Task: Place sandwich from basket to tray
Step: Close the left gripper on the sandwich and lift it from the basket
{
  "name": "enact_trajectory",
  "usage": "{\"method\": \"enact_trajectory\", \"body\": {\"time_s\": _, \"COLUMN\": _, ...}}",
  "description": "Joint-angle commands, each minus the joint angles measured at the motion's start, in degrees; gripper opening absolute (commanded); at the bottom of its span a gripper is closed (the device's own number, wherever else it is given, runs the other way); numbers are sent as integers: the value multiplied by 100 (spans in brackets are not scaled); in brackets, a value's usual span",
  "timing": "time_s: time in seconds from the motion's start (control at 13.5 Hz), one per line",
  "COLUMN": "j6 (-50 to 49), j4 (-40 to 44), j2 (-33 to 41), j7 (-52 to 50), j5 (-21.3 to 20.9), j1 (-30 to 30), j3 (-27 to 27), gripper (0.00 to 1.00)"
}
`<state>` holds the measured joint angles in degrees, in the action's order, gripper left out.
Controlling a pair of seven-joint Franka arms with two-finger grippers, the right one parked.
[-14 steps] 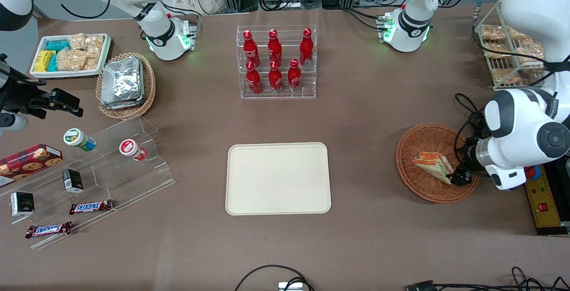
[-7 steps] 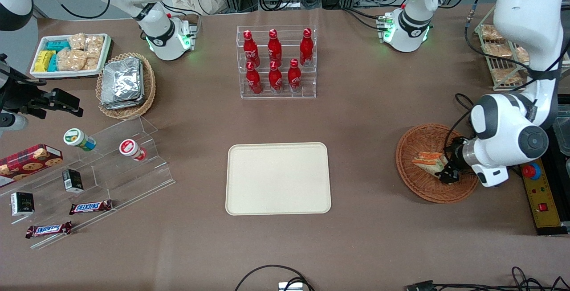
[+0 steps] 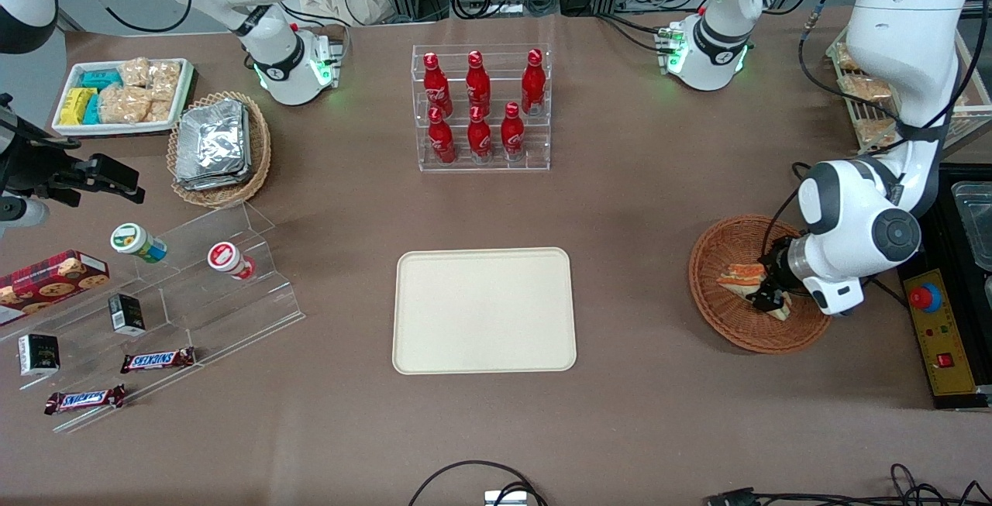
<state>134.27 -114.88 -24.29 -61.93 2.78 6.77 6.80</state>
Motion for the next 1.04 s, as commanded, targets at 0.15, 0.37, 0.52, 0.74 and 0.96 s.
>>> {"method": "enact_trajectory", "body": {"time_s": 0.15, "j6": -670, "j4": 350, "j2": 643, "j7": 277, "j5": -14, "j1": -35, "j3": 128, "gripper": 0}}
{"method": "enact_trajectory", "body": {"time_s": 0.37, "j6": -2382, "j4": 1788, "j2": 636, "j7": 313, "j5": -75, "j1": -52, "j3": 374, "gripper": 0}}
{"method": "enact_trajectory", "body": {"time_s": 0.52, "j6": -3053, "j4": 2625, "j2": 522, "j7": 313, "j5": -539, "j1": -358, "j3": 515, "gripper": 0}}
{"method": "enact_trajectory", "body": {"time_s": 0.74, "j6": -3144, "j4": 3277, "j2": 180, "j7": 810, "j5": -709, "j1": -1114, "j3": 585, "gripper": 0}}
{"method": "enact_trajectory", "body": {"time_s": 0.96, "j6": -3161, "j4": 4172, "j2": -653, "j7": 1692, "j5": -665, "j1": -1782, "j3": 612, "gripper": 0}}
